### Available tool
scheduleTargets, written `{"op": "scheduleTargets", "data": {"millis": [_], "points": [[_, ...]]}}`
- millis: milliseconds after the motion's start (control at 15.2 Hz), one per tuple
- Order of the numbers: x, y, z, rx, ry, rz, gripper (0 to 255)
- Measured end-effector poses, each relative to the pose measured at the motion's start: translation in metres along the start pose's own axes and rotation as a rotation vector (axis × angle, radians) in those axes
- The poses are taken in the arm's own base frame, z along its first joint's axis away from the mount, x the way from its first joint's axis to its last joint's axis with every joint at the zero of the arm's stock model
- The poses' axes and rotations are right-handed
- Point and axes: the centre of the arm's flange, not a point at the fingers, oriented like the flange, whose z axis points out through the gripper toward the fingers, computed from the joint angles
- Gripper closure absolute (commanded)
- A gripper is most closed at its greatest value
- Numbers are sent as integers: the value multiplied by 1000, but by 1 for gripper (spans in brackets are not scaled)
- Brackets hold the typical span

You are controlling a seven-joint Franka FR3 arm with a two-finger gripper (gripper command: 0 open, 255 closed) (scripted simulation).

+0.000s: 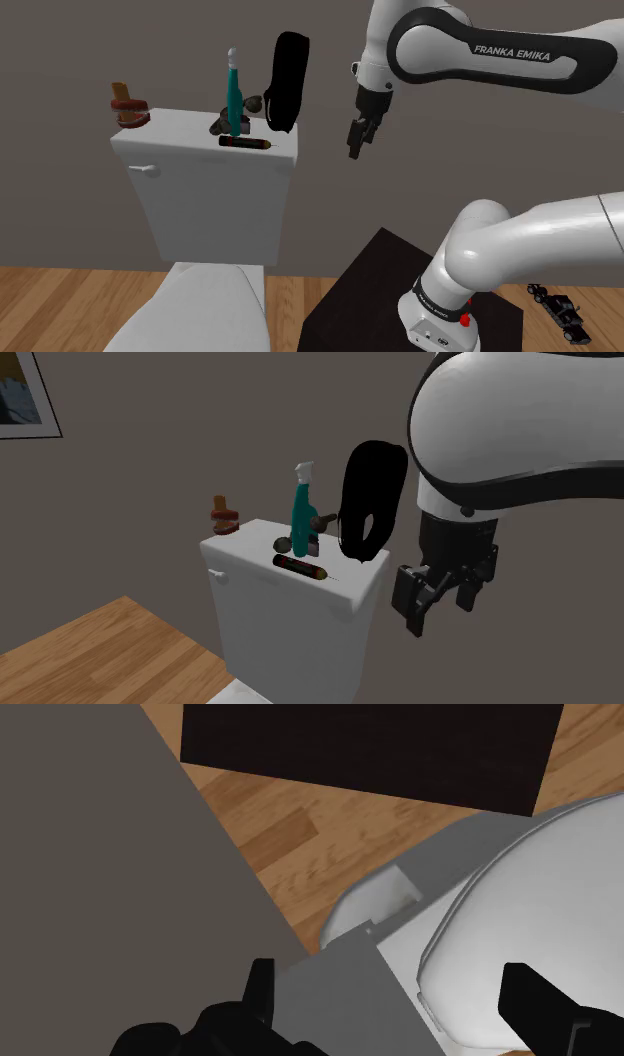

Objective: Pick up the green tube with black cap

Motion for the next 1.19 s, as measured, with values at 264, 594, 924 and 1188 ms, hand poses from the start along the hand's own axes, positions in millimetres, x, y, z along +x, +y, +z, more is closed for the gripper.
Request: {"op": "scheduleTargets", "data": {"millis": [264,594,924,1188], "points": [[26,0,2,-5,5,-51,0],[87,-8,9,-15,18,-170,0],[150,-23,15,-26,32,-293,0],[197,-39,17,-36,48,-395,0]]}}
